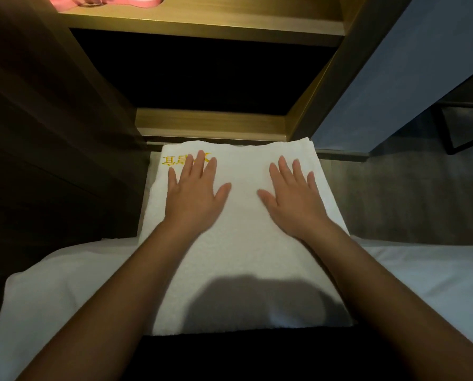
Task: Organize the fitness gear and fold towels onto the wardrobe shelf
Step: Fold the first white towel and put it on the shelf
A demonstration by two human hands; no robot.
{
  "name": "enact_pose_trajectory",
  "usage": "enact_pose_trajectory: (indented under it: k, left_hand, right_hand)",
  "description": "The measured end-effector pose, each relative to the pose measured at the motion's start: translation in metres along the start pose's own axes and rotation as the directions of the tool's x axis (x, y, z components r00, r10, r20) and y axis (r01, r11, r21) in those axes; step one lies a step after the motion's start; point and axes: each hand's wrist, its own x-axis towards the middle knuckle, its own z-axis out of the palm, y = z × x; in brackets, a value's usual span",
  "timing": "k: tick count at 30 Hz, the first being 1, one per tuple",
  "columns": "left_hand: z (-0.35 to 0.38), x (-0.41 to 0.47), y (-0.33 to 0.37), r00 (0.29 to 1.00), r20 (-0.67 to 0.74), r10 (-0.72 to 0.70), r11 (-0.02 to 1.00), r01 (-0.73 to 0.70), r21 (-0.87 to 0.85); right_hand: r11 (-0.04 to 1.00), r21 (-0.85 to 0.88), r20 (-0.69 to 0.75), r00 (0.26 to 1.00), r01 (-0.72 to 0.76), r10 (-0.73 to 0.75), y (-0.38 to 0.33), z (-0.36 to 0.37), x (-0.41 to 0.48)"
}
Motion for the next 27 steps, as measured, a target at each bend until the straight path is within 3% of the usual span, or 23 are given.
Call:
enact_pose_trajectory:
  k: [5,7,9,11,13,19,22,27]
  left_hand:
    - [-0.005,0.002,0.0,0.995,0.087,-0.058,0.995,0.051,0.081]
    - [-0.007,0.008,0.01,0.987,0.137,-0.081,0.987,0.06,0.151]
    - [-0.012,0.024,0.027,0.987,0.162,-0.014,0.988,-0.012,0.154]
    - [-0.013,0.05,0.053,0.98,0.125,0.155,0.984,-0.164,0.066]
    - [-0.011,0.077,0.086,0.963,0.102,0.25,0.968,-0.247,-0.041]
    - [0.021,0.132,0.136,0.977,0.123,0.176,0.958,-0.141,-0.251]
    - [0.032,0.143,0.14,0.989,0.064,0.133,0.961,-0.113,-0.253]
    - [0.038,0.144,0.143,0.997,0.036,0.07,0.98,-0.062,-0.187]
  right_hand:
    - [0.998,-0.031,0.108,0.992,-0.062,0.065,0.011,0.003,-0.021]
    - [0.985,0.077,0.102,0.984,-0.152,0.144,0.017,-0.001,-0.023]
    - [0.907,0.285,0.078,0.951,-0.309,0.3,0.024,-0.006,-0.02]
    - [0.776,0.474,0.077,0.897,-0.416,0.434,0.03,-0.01,-0.016]
    - [0.73,0.522,0.061,0.873,-0.441,0.484,0.032,-0.01,-0.014]
    - [0.676,0.601,0.026,0.856,-0.427,0.517,0.033,-0.008,-0.016]
    - [0.736,0.559,0.015,0.892,-0.383,0.453,0.03,-0.003,-0.021]
    - [0.855,0.335,0.025,0.911,-0.396,0.412,0.028,-0.006,-0.017]
